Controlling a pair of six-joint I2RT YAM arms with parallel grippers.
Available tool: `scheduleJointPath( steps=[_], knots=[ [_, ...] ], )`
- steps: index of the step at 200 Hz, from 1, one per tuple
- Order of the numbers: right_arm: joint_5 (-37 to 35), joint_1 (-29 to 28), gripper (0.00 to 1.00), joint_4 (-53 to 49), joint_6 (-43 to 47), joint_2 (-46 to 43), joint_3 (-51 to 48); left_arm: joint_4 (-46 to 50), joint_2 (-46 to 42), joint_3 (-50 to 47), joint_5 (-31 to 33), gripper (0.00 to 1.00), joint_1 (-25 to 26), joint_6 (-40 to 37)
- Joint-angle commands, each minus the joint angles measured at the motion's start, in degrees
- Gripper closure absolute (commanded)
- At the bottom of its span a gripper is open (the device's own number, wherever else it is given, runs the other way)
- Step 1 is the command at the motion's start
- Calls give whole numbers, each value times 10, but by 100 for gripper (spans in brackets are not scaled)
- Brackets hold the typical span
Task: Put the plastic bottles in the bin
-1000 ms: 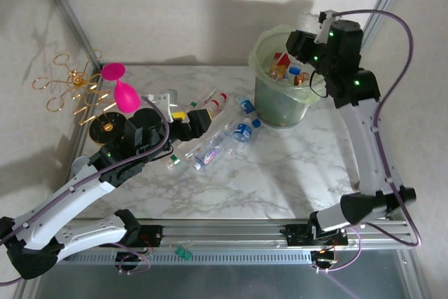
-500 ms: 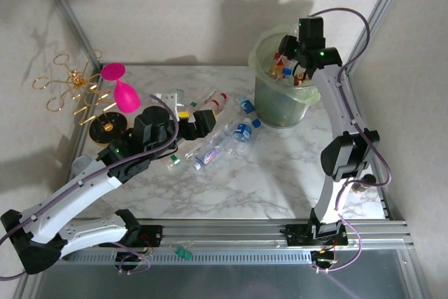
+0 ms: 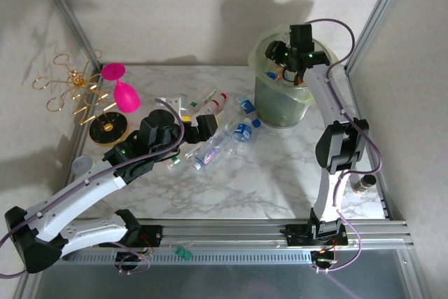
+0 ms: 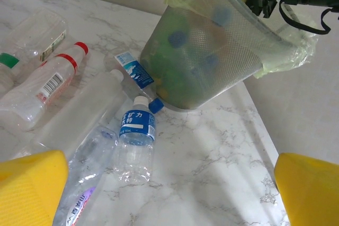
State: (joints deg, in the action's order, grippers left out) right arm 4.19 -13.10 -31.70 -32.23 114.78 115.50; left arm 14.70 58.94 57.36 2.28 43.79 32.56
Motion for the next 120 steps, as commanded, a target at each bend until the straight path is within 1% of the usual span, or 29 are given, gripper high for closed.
scheduleJointPath(
  steps=[1, 15, 29, 45, 62, 81, 95, 120],
  knots=[
    [35, -5, 45, 21, -13, 13, -29, -18, -1, -11, -4, 0, 2, -12],
    [34, -9, 43, 31, -9, 8, -47, -18, -1, -14, 3, 0, 2, -13],
    [28, -11, 36, 30, -1, 10, -48, -19, -1, -16, 5, 0, 2, -14],
    [17, -11, 28, 11, 6, 17, -32, -19, -1, -13, 5, 0, 2, -14],
    [7, -11, 23, -5, 19, 15, -15, -16, -3, -10, 5, 0, 2, -15],
    [-23, -10, 18, -21, 37, 3, 5, -13, -7, -7, 9, 0, 2, -18],
    [-38, -9, 16, -29, 48, -6, 16, -9, -10, -3, 14, 0, 2, -21],
    [-42, -3, 15, -44, 64, -20, 35, 1, -17, 9, 26, 0, 2, -28]
  ],
)
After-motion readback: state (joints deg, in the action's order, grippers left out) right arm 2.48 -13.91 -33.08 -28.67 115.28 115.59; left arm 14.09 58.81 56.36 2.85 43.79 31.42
